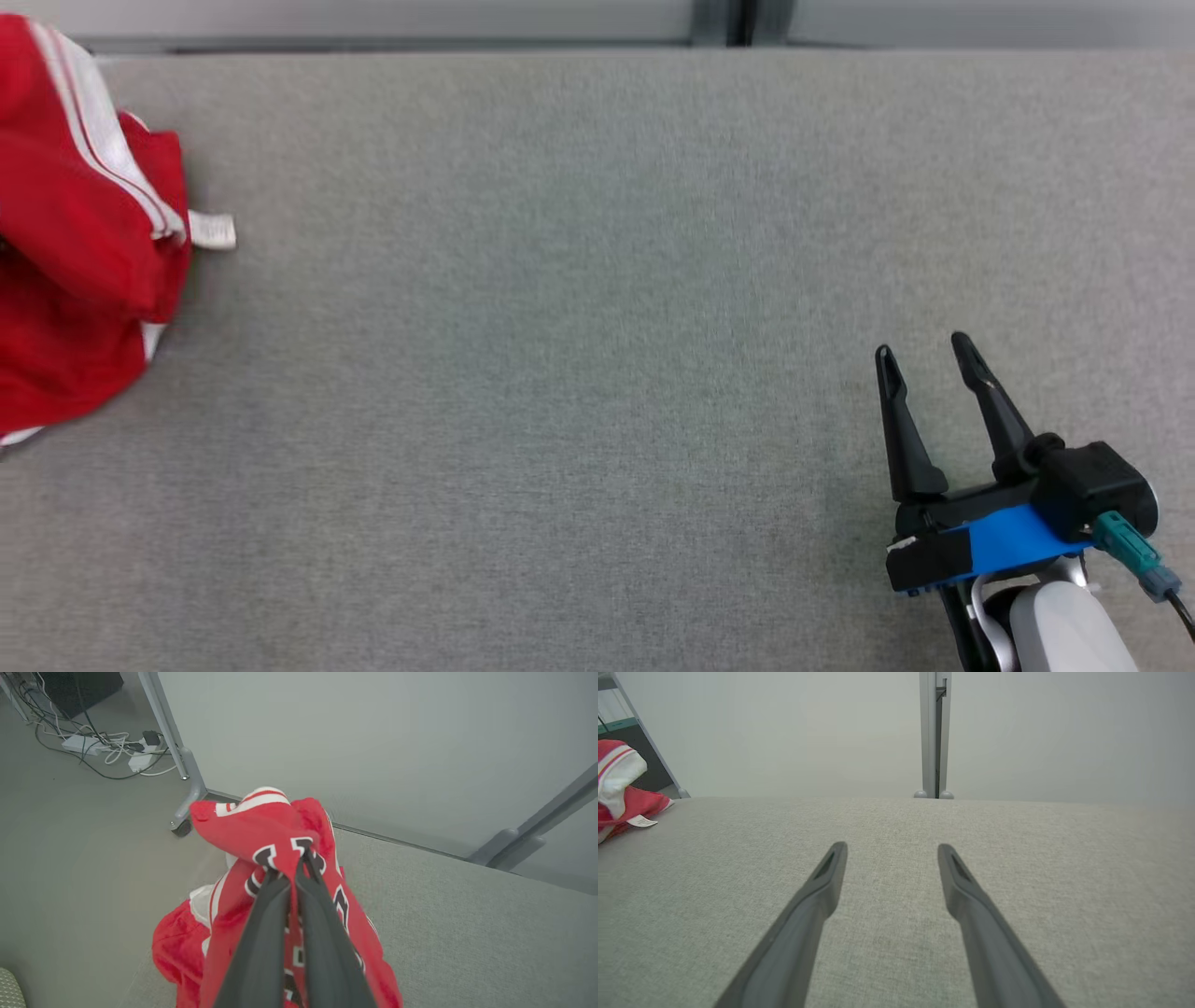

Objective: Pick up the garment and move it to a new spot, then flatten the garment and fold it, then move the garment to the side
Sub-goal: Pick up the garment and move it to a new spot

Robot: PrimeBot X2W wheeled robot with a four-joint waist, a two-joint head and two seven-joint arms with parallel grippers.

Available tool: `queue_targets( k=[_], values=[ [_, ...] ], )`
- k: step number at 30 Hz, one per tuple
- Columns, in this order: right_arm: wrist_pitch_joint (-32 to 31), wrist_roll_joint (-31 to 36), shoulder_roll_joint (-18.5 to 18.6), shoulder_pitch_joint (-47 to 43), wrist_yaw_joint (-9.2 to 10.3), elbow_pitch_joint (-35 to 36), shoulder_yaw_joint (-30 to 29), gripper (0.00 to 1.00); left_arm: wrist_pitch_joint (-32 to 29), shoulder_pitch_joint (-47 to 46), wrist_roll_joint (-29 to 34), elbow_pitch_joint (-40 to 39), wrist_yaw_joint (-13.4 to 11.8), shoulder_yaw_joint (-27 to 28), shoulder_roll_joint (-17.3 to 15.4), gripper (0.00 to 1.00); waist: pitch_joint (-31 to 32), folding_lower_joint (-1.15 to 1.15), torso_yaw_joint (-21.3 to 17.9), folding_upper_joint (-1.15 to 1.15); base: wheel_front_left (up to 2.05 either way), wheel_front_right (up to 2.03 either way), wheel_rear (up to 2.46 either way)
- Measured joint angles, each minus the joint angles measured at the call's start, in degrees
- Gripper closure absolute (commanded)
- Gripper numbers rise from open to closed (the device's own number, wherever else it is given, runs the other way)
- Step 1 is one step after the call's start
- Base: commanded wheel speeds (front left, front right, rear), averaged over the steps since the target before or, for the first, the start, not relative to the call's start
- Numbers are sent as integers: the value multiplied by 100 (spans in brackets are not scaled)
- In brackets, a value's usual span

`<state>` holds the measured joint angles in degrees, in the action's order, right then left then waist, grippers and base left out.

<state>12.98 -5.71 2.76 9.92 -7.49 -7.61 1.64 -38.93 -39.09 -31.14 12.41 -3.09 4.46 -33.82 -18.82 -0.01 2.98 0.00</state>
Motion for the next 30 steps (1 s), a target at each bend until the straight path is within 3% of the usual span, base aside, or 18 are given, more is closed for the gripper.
queue_targets(
  k=[6,15,19,25,30],
  values=[
    [89,-205,-1,-137,0,-227,2,0,-118,-826,18,-525,318,-493,102,100,652,-1,18,0,0,0,0],
    [152,-366,-2,-227,0,-355,42,0,-289,-1764,-388,-867,764,-1408,1036,100,1091,-1,-484,0,0,0,0],
    [168,-365,-1,-228,0,-342,-2,0,-442,-1663,-602,-950,872,-1795,1290,100,1088,0,-872,0,0,0,0],
    [167,-375,0,-241,0,-338,-9,0,-502,-982,-788,-940,966,-2246,1396,100,1017,1,-1380,0,0,0,0],
    [169,-410,1,-247,0,-352,7,0,-82,-185,-860,-689,1021,-2965,1419,100,993,1,-1808,0,0,0,0]
  ],
)
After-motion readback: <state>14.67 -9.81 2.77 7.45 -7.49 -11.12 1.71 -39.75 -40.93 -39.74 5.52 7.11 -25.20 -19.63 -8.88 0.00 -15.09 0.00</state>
